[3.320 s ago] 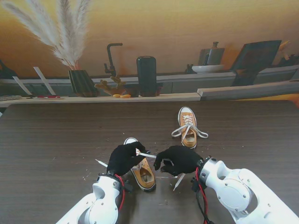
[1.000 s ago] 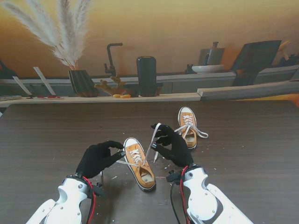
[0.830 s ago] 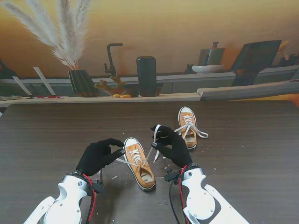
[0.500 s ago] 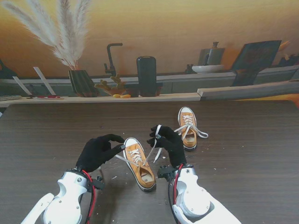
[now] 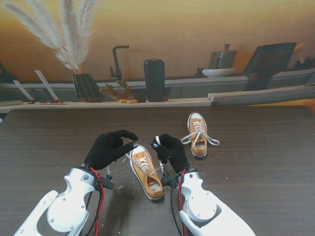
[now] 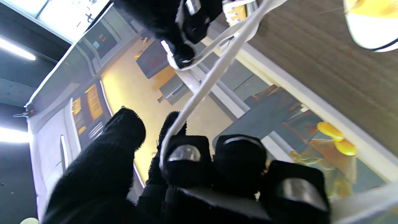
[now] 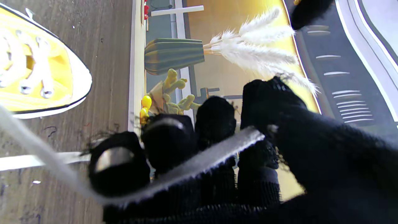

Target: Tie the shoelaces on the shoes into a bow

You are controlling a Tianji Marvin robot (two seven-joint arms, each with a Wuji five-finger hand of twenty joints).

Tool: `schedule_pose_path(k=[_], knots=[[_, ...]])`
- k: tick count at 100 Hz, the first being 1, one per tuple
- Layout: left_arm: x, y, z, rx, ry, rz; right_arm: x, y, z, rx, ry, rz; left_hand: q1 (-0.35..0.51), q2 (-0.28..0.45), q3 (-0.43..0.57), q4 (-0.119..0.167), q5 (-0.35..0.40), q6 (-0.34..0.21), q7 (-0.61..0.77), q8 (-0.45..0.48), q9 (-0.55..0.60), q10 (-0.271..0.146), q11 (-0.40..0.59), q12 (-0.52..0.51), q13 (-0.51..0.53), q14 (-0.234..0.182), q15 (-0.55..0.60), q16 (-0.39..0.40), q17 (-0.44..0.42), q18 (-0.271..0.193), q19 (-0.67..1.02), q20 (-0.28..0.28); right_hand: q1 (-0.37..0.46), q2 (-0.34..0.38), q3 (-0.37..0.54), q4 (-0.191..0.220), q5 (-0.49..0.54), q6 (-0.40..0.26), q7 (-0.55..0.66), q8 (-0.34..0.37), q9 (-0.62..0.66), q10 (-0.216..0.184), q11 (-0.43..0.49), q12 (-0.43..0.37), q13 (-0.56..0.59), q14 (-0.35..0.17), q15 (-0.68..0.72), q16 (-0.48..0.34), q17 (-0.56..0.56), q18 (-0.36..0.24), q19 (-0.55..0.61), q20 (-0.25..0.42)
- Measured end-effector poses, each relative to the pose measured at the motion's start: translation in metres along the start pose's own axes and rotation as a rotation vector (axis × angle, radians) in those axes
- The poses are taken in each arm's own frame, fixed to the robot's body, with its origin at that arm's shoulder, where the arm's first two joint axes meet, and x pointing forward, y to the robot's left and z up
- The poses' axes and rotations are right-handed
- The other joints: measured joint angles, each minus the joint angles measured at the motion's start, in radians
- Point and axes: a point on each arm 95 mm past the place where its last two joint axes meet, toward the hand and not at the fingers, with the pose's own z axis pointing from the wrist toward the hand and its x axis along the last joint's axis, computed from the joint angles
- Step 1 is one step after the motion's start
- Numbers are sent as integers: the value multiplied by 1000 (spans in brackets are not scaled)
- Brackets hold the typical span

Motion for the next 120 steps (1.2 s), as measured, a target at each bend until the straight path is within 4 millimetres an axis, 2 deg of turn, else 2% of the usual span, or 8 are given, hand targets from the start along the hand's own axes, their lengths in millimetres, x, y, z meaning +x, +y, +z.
schedule_pose_path(k=[17,29,36,42,58,79,108,120], knots=[[17,-8,18,12,59,22,-5,0,10,74,34,-51,12,-2,-10,-1,0,-7,25,0,0,0,-11,1,0,0,0,0,0,0,0,0,-60,117,-28,0,-4,37,-65,-64,53,-34,58,85,0,-21,98,28,70,-1,53,0],[27,-14,28,21,80,37,-6,2,14,116,48,-67,22,-25,-2,-12,1,-13,52,0,1,0,-11,2,0,0,35,0,0,-7,3,6,-175,188,-27,0,1,50,-176,-101,64,-40,66,123,0,-22,120,39,93,-1,60,-11],[32,-17,33,29,91,48,-7,3,17,129,56,-83,18,-24,-2,-12,1,-22,60,-3,2,0,-11,2,0,0,40,0,0,-19,8,18,-314,238,-31,95,14,66,-333,-8,64,-40,66,136,0,-22,121,39,94,-1,66,-17],[36,-19,38,42,107,77,-8,4,19,152,58,-98,18,-24,-2,-12,2,-22,65,-3,3,0,-11,2,0,0,49,0,0,-19,8,21,-335,249,-96,113,10,89,-392,26,63,-40,66,145,0,-22,121,39,92,-1,68,-17],[50,-21,54,81,149,61,-9,3,21,260,73,-209,18,-24,-2,-12,2,-22,76,-3,10,0,-11,2,0,0,50,0,0,-19,9,21,-354,164,-170,116,-14,109,-430,27,41,-40,65,157,0,-22,105,25,79,-17,69,-17],[66,-15,72,111,189,42,-6,3,23,361,126,-284,18,-24,-2,-12,2,-22,87,-3,10,0,-11,2,0,0,51,0,0,-19,9,22,-364,80,-171,116,-23,110,-441,27,18,-49,64,159,0,-40,80,7,67,-51,69,-17],[61,2,93,126,202,93,-3,1,20,463,175,-389,18,-24,-2,-12,3,-24,109,-3,10,-10,-11,11,0,-3,51,0,0,-19,9,22,-310,10,-138,117,20,45,-401,40,19,-72,64,168,0,-60,70,-3,67,-68,69,-25],[60,9,100,128,202,73,-2,-2,21,480,189,-406,17,-24,-2,-12,4,-48,128,-3,10,-16,-11,12,0,-8,45,0,0,-19,9,22,-200,1,-145,7,24,-45,-167,-114,21,-79,64,169,1,-62,70,-3,69,-68,70,-30]])
